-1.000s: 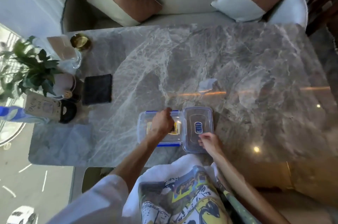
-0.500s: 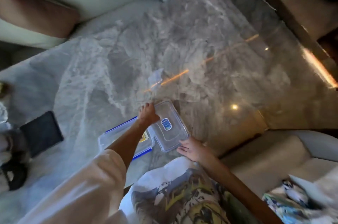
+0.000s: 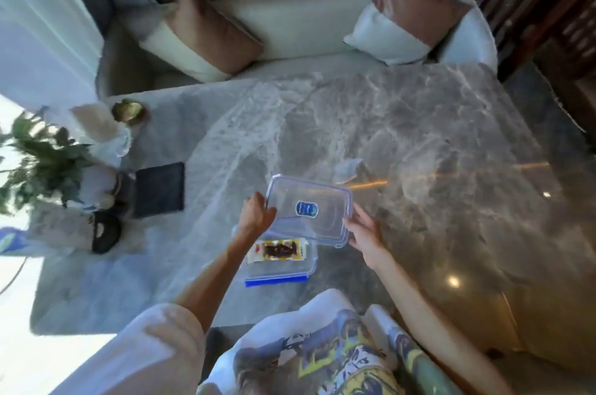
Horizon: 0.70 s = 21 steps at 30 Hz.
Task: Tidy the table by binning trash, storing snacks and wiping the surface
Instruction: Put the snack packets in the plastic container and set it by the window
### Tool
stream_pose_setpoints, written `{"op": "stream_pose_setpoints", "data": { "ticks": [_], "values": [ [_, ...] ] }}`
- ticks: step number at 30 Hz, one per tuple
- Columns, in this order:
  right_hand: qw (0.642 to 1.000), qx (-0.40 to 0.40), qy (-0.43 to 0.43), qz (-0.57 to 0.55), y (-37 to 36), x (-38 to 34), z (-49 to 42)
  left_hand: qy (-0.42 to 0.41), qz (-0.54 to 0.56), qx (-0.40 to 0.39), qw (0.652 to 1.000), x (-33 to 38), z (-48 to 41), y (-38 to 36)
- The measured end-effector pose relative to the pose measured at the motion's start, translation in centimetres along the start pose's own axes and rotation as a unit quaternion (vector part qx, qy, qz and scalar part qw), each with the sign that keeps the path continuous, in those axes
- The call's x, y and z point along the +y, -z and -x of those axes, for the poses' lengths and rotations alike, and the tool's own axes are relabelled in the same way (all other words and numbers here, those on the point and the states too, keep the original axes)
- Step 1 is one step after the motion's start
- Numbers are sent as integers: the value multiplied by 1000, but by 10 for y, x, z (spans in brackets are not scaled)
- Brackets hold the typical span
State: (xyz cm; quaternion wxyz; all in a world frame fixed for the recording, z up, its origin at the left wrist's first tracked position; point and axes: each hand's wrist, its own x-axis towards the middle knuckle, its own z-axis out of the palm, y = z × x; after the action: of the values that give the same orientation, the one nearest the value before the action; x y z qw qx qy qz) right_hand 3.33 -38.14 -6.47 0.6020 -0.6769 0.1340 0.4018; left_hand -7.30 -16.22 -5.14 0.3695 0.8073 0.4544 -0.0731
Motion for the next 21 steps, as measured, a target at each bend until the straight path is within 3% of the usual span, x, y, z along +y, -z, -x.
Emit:
{"op": "stream_pose_setpoints", "data": {
  "ticks": [4,8,12,21],
  "values": [
    [985,-63,22,160,-47,27,6,84,2,10,996,-68,31,25],
    [955,-32,131,265,-76,48,19,109,-21,8,994,-100,50,23],
    [934,9,186,307,-86,55,28,109,-11,9,994,-108,59,13],
    [945,10,151,288,-80,66,40,83,10,19,996,-118,64,1]
  ]
}}
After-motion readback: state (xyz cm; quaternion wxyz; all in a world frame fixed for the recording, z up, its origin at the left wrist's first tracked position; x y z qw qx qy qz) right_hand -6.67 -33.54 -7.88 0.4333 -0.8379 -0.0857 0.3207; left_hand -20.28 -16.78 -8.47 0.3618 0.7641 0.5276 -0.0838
